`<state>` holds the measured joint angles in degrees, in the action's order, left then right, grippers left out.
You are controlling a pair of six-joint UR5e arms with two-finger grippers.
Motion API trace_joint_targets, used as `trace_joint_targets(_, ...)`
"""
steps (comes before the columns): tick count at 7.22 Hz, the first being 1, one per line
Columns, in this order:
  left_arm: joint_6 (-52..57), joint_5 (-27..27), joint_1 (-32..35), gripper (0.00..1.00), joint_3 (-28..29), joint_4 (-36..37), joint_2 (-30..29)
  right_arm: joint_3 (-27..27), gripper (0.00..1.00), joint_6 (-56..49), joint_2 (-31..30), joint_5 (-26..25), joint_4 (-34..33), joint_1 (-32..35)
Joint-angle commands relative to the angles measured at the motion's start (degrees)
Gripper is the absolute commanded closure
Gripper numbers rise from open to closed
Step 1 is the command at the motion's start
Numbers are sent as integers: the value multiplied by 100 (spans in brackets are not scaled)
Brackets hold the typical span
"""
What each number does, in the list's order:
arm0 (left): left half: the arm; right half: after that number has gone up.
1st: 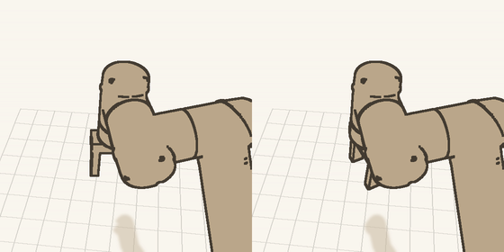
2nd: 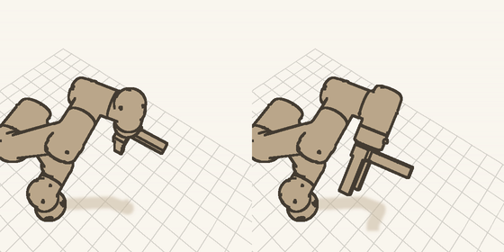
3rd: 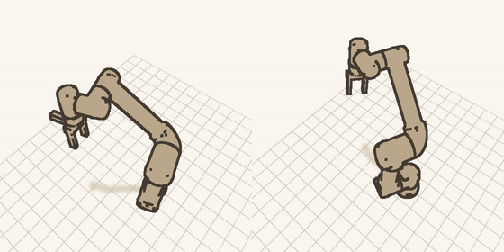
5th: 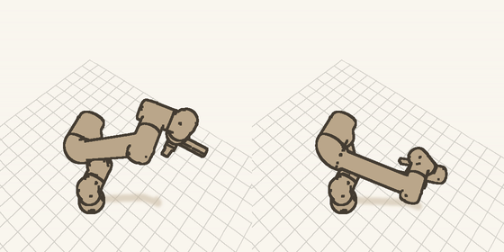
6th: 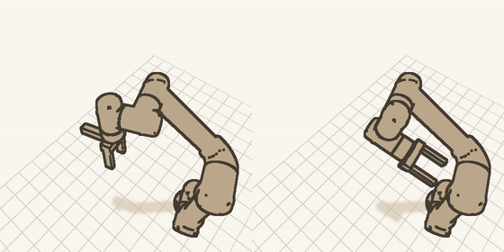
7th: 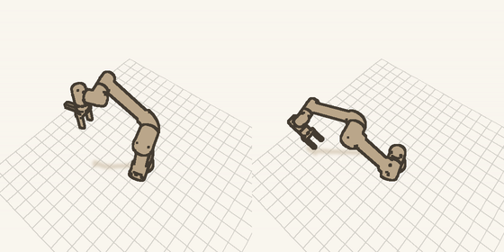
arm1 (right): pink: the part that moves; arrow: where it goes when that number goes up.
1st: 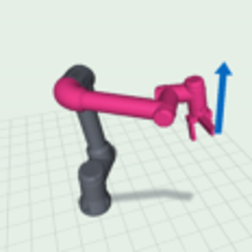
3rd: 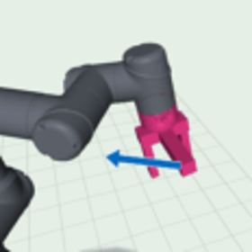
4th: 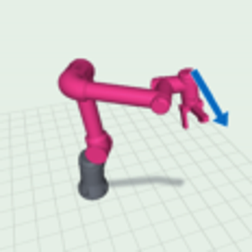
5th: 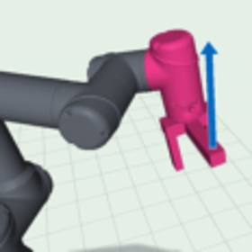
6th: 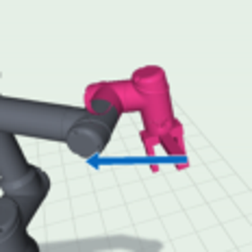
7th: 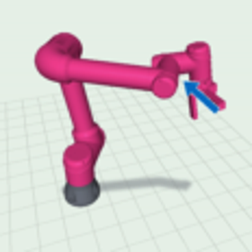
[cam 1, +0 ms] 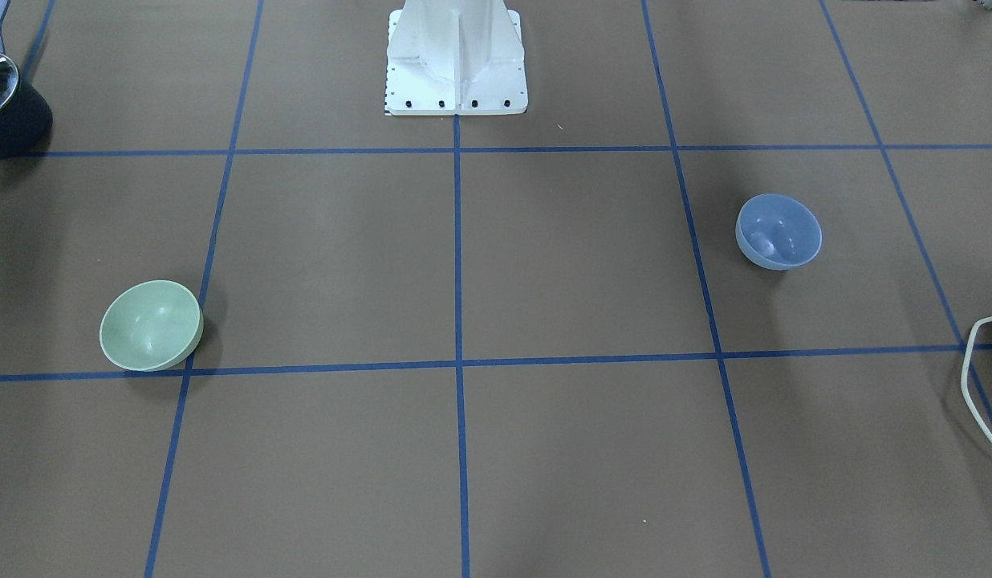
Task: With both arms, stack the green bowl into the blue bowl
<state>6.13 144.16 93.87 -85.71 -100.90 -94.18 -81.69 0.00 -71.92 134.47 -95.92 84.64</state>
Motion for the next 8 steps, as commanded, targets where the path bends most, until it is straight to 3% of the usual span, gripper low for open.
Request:
trace_joint_targets(1,-7,7,0,2,1,9,-3,4,0,17,-6,-9,3,-9)
trace_joint_targets(5,-68,-2,0,2,-42,18,-12,-40,0,35,2,9,3,-96)
trace_joint_targets(8,-443,-2,-263,2,-165,-8,-30,-179,0,532,108,52,3,-562)
